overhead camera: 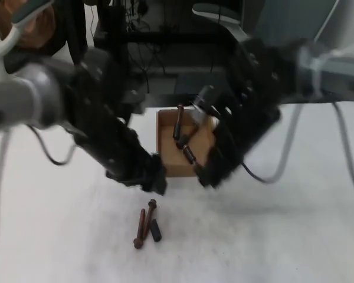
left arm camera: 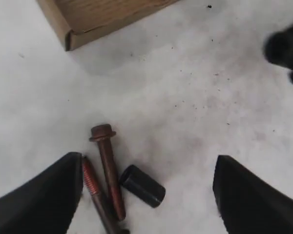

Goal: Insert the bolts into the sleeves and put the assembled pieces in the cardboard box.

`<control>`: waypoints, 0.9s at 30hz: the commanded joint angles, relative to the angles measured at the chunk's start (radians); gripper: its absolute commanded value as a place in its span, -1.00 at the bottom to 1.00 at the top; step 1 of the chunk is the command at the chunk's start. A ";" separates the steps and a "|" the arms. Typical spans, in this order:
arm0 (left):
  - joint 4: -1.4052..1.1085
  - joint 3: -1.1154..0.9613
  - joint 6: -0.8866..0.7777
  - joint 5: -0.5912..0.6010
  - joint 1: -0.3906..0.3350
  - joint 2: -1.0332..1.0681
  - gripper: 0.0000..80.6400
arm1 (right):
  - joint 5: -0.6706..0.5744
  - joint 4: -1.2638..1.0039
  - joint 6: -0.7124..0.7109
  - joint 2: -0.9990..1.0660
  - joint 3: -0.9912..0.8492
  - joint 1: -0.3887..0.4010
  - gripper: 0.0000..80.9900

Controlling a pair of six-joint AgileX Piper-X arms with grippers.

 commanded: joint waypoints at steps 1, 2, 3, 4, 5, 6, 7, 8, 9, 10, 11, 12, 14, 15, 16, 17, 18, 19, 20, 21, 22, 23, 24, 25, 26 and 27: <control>-0.023 -0.005 -0.023 -0.016 -0.011 0.065 0.74 | -0.023 -0.073 0.050 -0.088 0.116 -0.004 -0.99; -0.023 -0.010 -0.023 -0.028 -0.011 0.087 0.74 | -0.023 -0.110 0.073 -0.122 0.156 -0.004 -0.99; -0.020 -0.016 -0.018 -0.038 -0.011 0.103 0.74 | -0.023 -0.135 0.093 -0.143 0.187 -0.004 -0.99; -0.018 -0.024 -0.015 -0.051 -0.011 0.124 0.74 | -0.023 -0.167 0.111 -0.169 0.222 -0.004 -0.99; -0.010 -0.036 -0.015 -0.062 -0.011 0.143 0.74 | -0.023 -0.196 0.129 -0.191 0.255 -0.004 -0.99; -0.002 -0.045 -0.015 -0.077 -0.011 0.156 0.74 | -0.023 -0.214 0.144 -0.206 0.282 -0.004 -0.99; -0.001 -0.055 -0.015 -0.095 -0.011 0.170 0.74 | -0.023 -0.228 0.145 -0.226 0.304 -0.004 -0.99; -0.001 -0.064 -0.013 -0.099 -0.011 0.181 0.74 | -0.023 -0.234 0.147 -0.242 0.320 -0.004 -0.99; 0.001 -0.072 -0.014 -0.098 -0.011 0.190 0.74 | -0.023 -0.235 0.147 -0.255 0.330 -0.004 -0.99; 0.005 -0.082 -0.014 -0.098 -0.011 0.199 0.74 | -0.023 -0.234 0.147 -0.267 0.341 -0.004 -0.99; 0.013 -0.092 -0.018 -0.105 -0.011 0.206 0.74 | -0.023 -0.232 0.147 -0.275 0.347 -0.004 -0.99; 0.020 -0.102 -0.018 -0.124 -0.015 0.211 0.74 | -0.023 -0.233 0.147 -0.281 0.351 -0.004 -0.99; 0.038 -0.118 -0.016 -0.143 -0.020 0.224 0.67 | -0.023 -0.232 0.147 -0.290 0.352 -0.004 -0.99; 0.046 -0.123 -0.016 -0.142 -0.022 0.230 0.59 | -0.023 -0.238 0.147 -0.293 0.352 -0.004 -0.99; 0.059 -0.126 -0.016 -0.142 -0.025 0.234 0.49 | -0.023 -0.243 0.147 -0.295 0.352 -0.004 -0.99; 0.068 -0.127 -0.016 -0.142 -0.028 0.237 0.39 | -0.023 -0.247 0.147 -0.294 0.352 -0.004 -0.99; 0.079 -0.127 -0.021 -0.142 -0.032 0.239 0.29 | -0.023 -0.254 0.147 -0.294 0.352 -0.004 -0.99; 0.090 -0.127 -0.023 -0.142 -0.037 0.239 0.20 | -0.023 -0.262 0.151 -0.294 0.352 -0.004 -0.99; 0.101 -0.127 -0.025 -0.142 -0.042 0.239 0.11 | -0.023 -0.268 0.153 -0.294 0.352 -0.004 -0.99; 0.106 -0.127 -0.043 -0.151 -0.047 0.239 0.04 | -0.023 -0.273 0.159 -0.294 0.352 -0.004 -0.99; 0.109 -0.127 -0.063 -0.172 -0.052 0.239 -0.02 | -0.023 -0.283 0.169 -0.294 0.352 -0.004 -0.99; 0.110 -0.127 -0.069 -0.194 -0.056 0.239 -0.14 | -0.023 -0.286 0.170 -0.294 0.352 -0.004 -0.99; 0.110 -0.127 -0.079 -0.211 -0.059 0.239 -0.31 | -0.023 -0.290 0.170 -0.294 0.352 -0.004 -0.99; 0.110 -0.127 -0.084 -0.218 -0.060 0.239 -0.49 | -0.023 -0.291 0.170 -0.294 0.352 -0.004 -0.99; 0.102 -0.127 -0.083 -0.218 -0.063 0.239 -0.78 | -0.023 -0.291 0.176 -0.294 0.352 -0.004 -0.99; 0.095 -0.127 -0.080 -0.218 -0.064 0.239 -0.95 | -0.023 -0.291 0.178 -0.294 0.352 -0.004 -0.99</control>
